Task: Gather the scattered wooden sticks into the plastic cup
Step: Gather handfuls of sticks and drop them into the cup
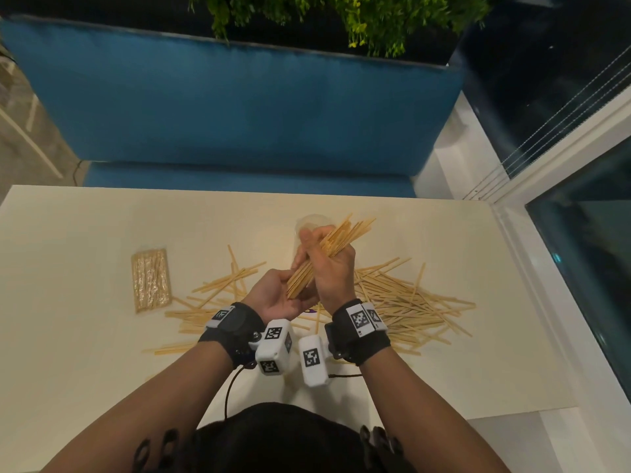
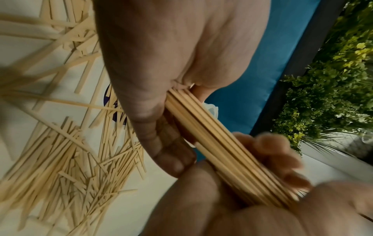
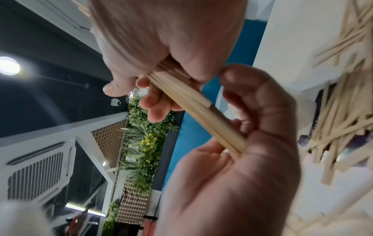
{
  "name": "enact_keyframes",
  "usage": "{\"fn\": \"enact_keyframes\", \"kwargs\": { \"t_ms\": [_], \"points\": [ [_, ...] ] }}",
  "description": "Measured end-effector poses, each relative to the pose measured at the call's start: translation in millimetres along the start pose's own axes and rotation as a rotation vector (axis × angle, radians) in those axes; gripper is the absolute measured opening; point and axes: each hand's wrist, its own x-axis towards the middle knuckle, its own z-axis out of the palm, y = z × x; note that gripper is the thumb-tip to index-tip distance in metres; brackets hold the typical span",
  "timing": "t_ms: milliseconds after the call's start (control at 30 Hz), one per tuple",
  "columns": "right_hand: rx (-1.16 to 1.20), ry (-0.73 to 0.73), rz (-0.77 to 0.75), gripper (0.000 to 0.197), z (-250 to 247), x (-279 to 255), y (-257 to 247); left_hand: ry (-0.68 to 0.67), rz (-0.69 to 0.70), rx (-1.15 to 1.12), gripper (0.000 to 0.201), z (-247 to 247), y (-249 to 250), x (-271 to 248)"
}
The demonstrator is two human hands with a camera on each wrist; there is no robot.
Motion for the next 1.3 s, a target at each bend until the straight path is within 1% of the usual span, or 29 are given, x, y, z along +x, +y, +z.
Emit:
{"fn": "enact_keyframes", "kwargs": {
  "t_ms": [67, 133, 200, 267, 333, 367, 400, 467, 500, 567, 633, 667, 733, 767, 833, 900, 1000, 1067, 1100, 1167, 1233, 1300],
  "points": [
    [-0.024, -0.044, 0.034, 0.03, -2, 0, 2, -0.003, -0.012, 0.001, 0.039, -6, 4, 3],
    [-0.016, -0.086, 0.084, 0.033, -4, 1, 3, 0.002, -0.008, 0.002, 0.042, -9, 6, 3],
    [-0.062, -0.128, 0.101, 0.028, -5, 0, 1, 0.024, 0.007, 0.012, 0.044, -11, 8, 4],
    [-0.101, -0.142, 0.137, 0.029, -8, 0, 5, 0.009, 0.018, 0.001, 0.049, -13, 7, 6],
    [-0.137, -0.138, 0.212, 0.032, -7, 0, 11, -0.042, 0.034, -0.001, 0.051, -14, 7, 6],
    [-0.206, -0.137, 0.24, 0.037, -6, 0, 17, -0.086, 0.046, 0.003, 0.051, -12, 6, 5],
    [-0.296, -0.146, 0.264, 0.038, -5, 0, 21, -0.147, 0.05, -0.001, 0.049, -10, 5, 4],
    [-0.338, -0.194, 0.269, 0.021, -6, 0, 25, -0.229, 0.029, -0.022, 0.046, -4, 5, 2],
    [-0.33, -0.239, 0.267, 0.018, -6, 0, 27, -0.241, 0.033, -0.018, 0.044, -1, 4, 0],
    [-0.338, -0.302, 0.269, 0.021, -8, 0, 31, -0.229, 0.046, 0.018, 0.038, 0, 4, -2],
    [-0.356, -0.307, 0.262, 0.03, -9, 2, 35, -0.224, 0.022, 0.065, 0.039, -1, 4, -2],
    [-0.375, -0.288, 0.271, 0.034, -8, 3, 38, -0.226, 0.005, 0.077, 0.04, 0, 4, -2],
    [-0.405, -0.251, 0.311, 0.037, -7, 3, 42, -0.204, -0.009, 0.097, 0.038, 1, 4, 1],
    [-0.399, -0.243, 0.327, 0.036, -7, 3, 42, -0.179, -0.005, 0.101, 0.035, 1, 3, 3],
    [-0.358, -0.224, 0.346, 0.031, -7, 2, 39, -0.096, 0.022, 0.114, 0.031, 1, 2, 6],
    [-0.323, -0.183, 0.366, 0.03, -6, 2, 37, -0.012, 0.092, 0.142, 0.024, 0, 2, 9],
    [-0.308, -0.144, 0.387, 0.035, 2, -2, 34, 0.012, 0.248, 0.198, 0.022, 0, 2, 13],
    [-0.293, -0.128, 0.326, 0.04, 4, -2, 33, 0.008, 0.326, 0.264, 0.025, -1, 3, 13],
    [-0.287, -0.11, 0.28, 0.039, 4, -2, 30, 0.029, 0.339, 0.299, 0.024, -4, 5, 14],
    [-0.26, -0.064, 0.197, 0.032, -1, -2, 26, 0.15, 0.289, 0.299, 0.023, -10, 11, 18],
    [-0.26, -0.057, 0.147, 0.036, -3, -2, 22, 0.253, 0.225, 0.251, 0.028, -12, 15, 18],
    [-0.286, -0.073, 0.159, 0.041, -1, -5, 21, 0.248, 0.183, 0.232, 0.033, -10, 15, 16]
  ]
}}
